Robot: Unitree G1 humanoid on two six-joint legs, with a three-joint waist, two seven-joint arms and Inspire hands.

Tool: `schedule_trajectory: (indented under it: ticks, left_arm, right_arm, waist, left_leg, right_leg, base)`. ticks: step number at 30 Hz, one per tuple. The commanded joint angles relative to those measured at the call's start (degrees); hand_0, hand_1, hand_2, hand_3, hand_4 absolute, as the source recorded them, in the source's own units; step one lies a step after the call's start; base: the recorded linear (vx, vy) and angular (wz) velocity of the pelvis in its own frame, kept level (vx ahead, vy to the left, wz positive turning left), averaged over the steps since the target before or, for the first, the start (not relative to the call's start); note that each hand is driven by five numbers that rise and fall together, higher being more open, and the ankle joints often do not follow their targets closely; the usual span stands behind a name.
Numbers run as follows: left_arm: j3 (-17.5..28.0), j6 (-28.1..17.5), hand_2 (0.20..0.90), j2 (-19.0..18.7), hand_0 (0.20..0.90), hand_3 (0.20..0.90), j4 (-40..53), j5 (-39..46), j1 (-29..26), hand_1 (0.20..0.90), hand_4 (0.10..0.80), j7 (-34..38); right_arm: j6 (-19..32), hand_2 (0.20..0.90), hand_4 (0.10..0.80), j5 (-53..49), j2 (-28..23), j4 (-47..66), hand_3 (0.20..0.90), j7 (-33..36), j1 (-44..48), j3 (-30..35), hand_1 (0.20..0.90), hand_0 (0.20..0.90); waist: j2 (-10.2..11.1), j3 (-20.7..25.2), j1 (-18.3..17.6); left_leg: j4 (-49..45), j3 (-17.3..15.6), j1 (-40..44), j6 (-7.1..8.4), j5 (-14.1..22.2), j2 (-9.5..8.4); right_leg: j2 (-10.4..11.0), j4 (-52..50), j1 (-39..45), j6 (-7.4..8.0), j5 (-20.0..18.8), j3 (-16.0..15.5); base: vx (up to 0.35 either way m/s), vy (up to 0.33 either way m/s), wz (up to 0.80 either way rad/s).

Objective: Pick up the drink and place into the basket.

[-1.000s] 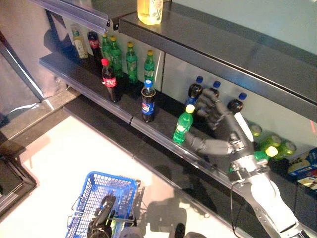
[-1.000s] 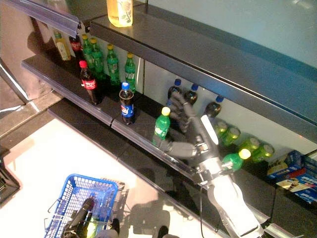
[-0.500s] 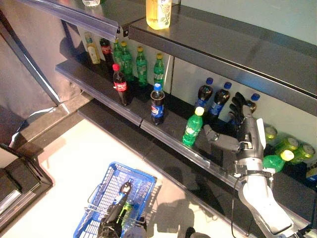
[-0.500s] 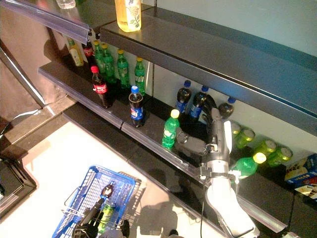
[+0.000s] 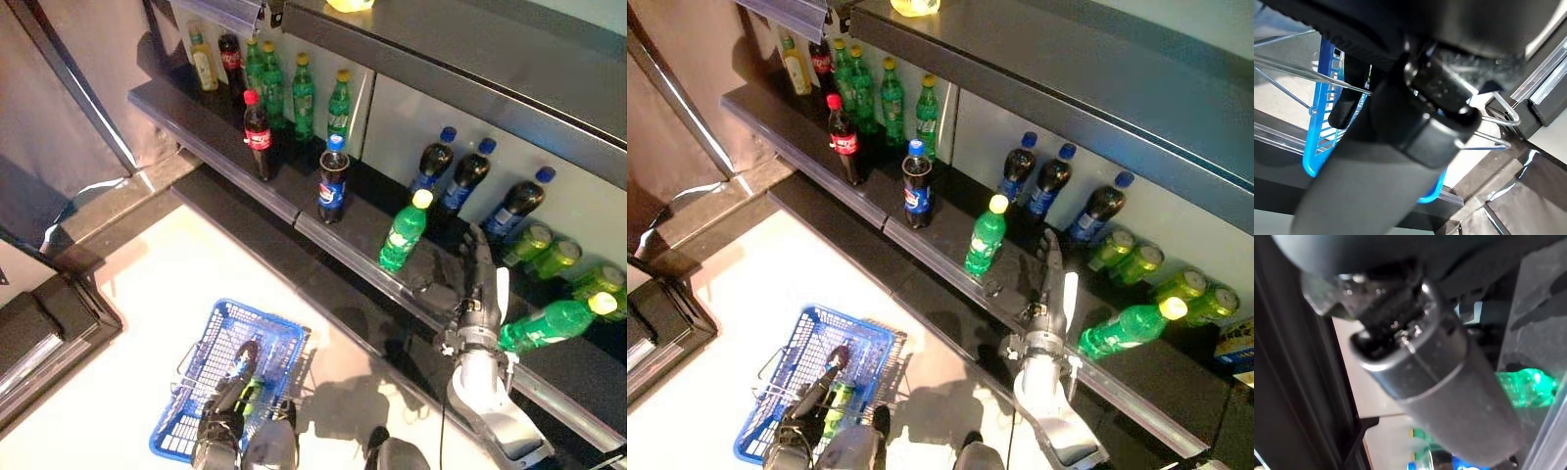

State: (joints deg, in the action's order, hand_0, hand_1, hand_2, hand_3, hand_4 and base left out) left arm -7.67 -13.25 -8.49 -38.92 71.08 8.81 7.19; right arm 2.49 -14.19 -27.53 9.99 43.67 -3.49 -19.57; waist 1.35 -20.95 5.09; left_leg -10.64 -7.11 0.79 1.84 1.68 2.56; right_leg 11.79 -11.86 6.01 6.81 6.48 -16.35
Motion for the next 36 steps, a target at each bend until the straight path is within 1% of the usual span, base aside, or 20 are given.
schedule_trajectory:
  ticks: [1,5,12,18,20,24,25,28,30,36]
  left_arm:
    - [-3.8,-3.5,0.300,-1.9,0.300,0.200,10.4,-5.2,7.2,0.300,0.100,-3.6]
    - [-4.5,-3.1,0.300,-2.1,0.300,0.200,11.4,-6.4,9.8,0.300,0.100,-4.2]
    - [-6.0,-2.2,0.300,-3.4,0.300,0.200,13.1,-7.4,12.0,0.300,0.100,-4.6]
    - [-6.1,-1.1,0.300,-4.6,0.300,0.200,14.1,-8.6,15.4,0.300,0.100,-5.7]
    - [-5.9,0.0,0.300,-5.4,0.300,0.200,14.9,-9.8,17.8,0.300,0.100,-5.9]
    - [-5.4,1.4,0.300,-6.7,0.300,0.200,16.1,-10.9,20.5,0.300,0.100,-6.6]
    - [-4.9,2.2,0.300,-7.5,0.300,0.200,16.6,-11.0,22.1,0.300,0.100,-7.5]
    - [-4.5,3.4,0.300,-8.5,0.300,0.200,17.0,-11.3,23.5,0.300,0.100,-8.3]
    - [-4.1,4.8,0.300,-9.9,0.300,0.200,17.9,-12.0,24.6,0.300,0.100,-8.7]
    - [-3.5,6.5,0.300,-12.2,0.300,0.200,18.9,-12.4,24.1,0.300,0.100,-8.2]
  right_arm:
    - [4.7,0.900,0.800,0.4,-1.9,6.3,0.900,2.4,2.5,2.7,0.900,0.900]
    - [5.4,0.900,0.800,-0.8,-1.3,5.2,0.900,4.0,1.5,2.6,0.900,0.900]
    - [6.6,0.900,0.800,-3.1,1.2,1.3,0.900,5.9,2.9,2.2,0.900,0.900]
    - [6.8,0.900,0.800,-3.8,4.2,-1.5,0.900,6.6,1.5,2.1,0.900,0.900]
    - [7.0,0.900,0.800,-4.0,6.1,-3.7,0.900,7.7,0.1,2.6,0.900,0.900]
    - [7.8,0.900,0.800,-4.7,8.0,-6.0,0.900,8.6,-1.5,3.7,0.900,0.900]
    - [8.3,0.900,0.800,-4.7,8.9,-7.3,0.900,8.4,-2.4,4.5,0.900,0.900]
    - [8.5,0.900,0.800,-4.4,9.7,-8.6,0.900,8.3,-3.3,5.3,0.900,0.900]
    - [9.1,0.900,0.800,-3.5,10.4,-10.2,0.900,8.1,-3.9,6.1,0.900,0.900]
    - [11.1,0.900,0.800,-2.7,11.5,-12.3,0.900,9.4,-2.7,7.1,0.900,0.900]
  waist:
    - [-0.6,3.3,1.3]
    - [-0.7,2.5,2.2]
    - [-0.9,0.9,4.1]
    - [-0.9,0.8,5.4]
    - [-0.5,1.3,6.3]
    - [-0.4,2.0,7.2]
    - [-0.5,2.5,7.5]
    - [-0.7,2.9,7.9]
    - [-0.7,3.3,8.3]
    - [-0.1,3.0,9.3]
  left_leg:
    - [-10.8,0.6,-4.3,0.26,2.5,0.19]
    - [-12.4,1.7,-4.8,0.36,1.2,0.16]
    - [-13.3,3.4,-5.6,0.53,-0.2,-0.13]
    - [-13.6,4.5,-4.9,0.58,-0.6,-0.35]
    - [-13.7,4.9,-4.0,0.46,-0.2,-0.53]
    - [-13.9,5.6,-3.1,0.45,0.1,-0.74]
    - [-13.9,6.0,-2.6,0.43,0.1,-0.85]
    - [-13.8,6.5,-2.1,0.43,-0.1,-1.03]
    - [-13.2,7.0,-1.5,0.33,-0.4,-1.34]
    - [-12.2,7.6,-1.9,-0.36,-0.6,-2.12]
  right_leg:
    - [-2.5,-3.3,-0.9,-2.91,-1.4,-0.2]
    - [-3.0,-4.2,0.1,-3.31,-1.2,-0.4]
    - [-3.6,-4.8,0.9,-3.42,-1.9,-1.0]
    - [-3.8,-5.2,2.6,-3.32,-2.7,-1.8]
    - [-3.8,-5.1,4.1,-3.18,-3.1,-2.4]
    - [-3.7,-4.9,5.8,-2.94,-3.5,-3.0]
    - [-3.7,-4.7,6.4,-2.82,-3.8,-3.1]
    - [-3.6,-4.4,7.1,-2.60,-4.1,-3.3]
    - [-3.4,-3.6,7.7,-2.04,-4.8,-3.5]
    - [-3.0,-1.0,7.0,-0.39,-7.1,-3.5]
  base:
    - [0.160,-0.010,0.02]
    - [0.152,-0.019,0.05]
    - [0.094,-0.024,0.08]
    - [0.175,-0.014,0.12]
    - [0.275,-0.028,0.07]
    - [0.218,-0.011,0.18]
    - [0.176,0.005,0.07]
    - [0.187,0.008,0.07]
    - [0.222,-0.007,0.04]
    - [0.087,-0.060,0.02]
